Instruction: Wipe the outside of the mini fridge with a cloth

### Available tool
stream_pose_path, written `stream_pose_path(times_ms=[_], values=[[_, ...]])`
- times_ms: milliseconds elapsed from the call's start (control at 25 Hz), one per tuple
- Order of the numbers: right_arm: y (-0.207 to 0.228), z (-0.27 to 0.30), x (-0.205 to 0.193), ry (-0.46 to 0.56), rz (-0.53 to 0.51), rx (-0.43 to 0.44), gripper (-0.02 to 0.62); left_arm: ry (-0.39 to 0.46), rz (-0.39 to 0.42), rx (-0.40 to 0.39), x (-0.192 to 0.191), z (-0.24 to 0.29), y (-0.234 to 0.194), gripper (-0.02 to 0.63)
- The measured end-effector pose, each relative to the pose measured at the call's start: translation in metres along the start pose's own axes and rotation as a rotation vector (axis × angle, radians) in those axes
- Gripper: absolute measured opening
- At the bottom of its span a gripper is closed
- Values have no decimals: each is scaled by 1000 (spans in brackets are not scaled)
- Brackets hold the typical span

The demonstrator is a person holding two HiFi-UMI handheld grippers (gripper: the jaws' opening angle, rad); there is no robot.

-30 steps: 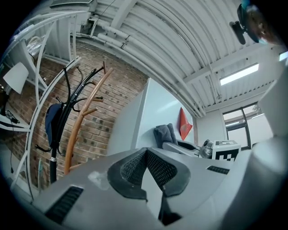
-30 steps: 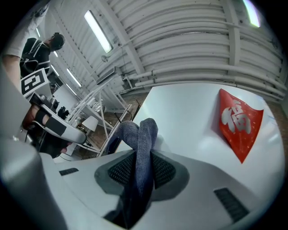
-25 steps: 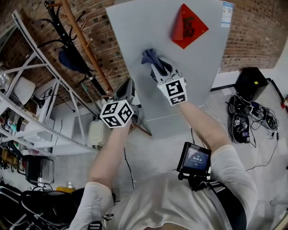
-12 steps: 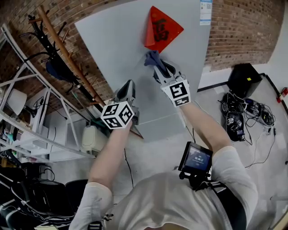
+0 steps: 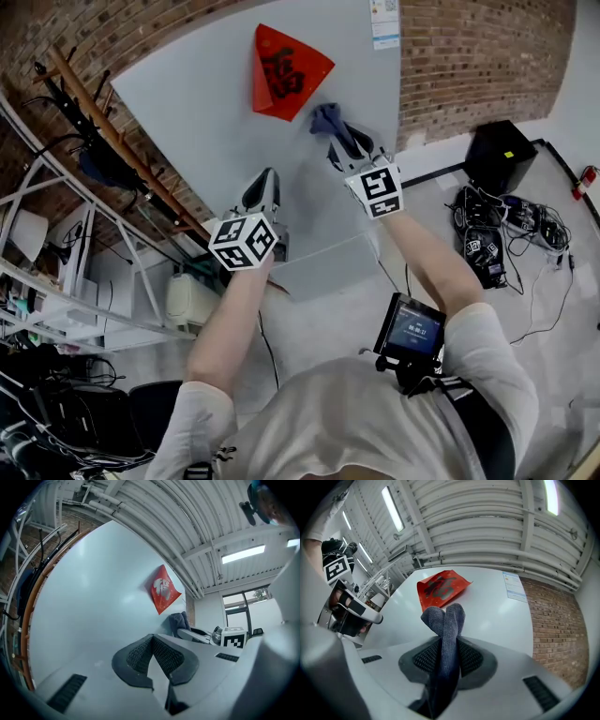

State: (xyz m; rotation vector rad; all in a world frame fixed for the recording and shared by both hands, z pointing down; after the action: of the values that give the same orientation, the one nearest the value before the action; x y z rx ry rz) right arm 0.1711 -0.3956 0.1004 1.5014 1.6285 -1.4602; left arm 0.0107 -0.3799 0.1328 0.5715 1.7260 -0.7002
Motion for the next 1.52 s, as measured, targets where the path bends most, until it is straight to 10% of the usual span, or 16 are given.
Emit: stream_pose_path(times_ms=[920, 1520], values=[[126, -36, -57, -47, 51, -101, 86, -8, -10, 37, -32, 52, 44, 3], [-39, -19, -10, 0, 66, 105, 86, 5, -16, 150, -12, -47, -20, 3]])
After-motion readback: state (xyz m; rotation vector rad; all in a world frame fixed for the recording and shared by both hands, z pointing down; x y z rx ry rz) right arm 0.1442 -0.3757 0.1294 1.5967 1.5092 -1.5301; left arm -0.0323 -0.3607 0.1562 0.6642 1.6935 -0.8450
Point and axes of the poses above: the fingertips, and each gripper's own axes: z forward along the fingers, y to its right, x out of its top, the point moved 1 cm from there along -z, backward along the fingers, and after that the axes turned 2 degrees about y, right-handed, at the moved point
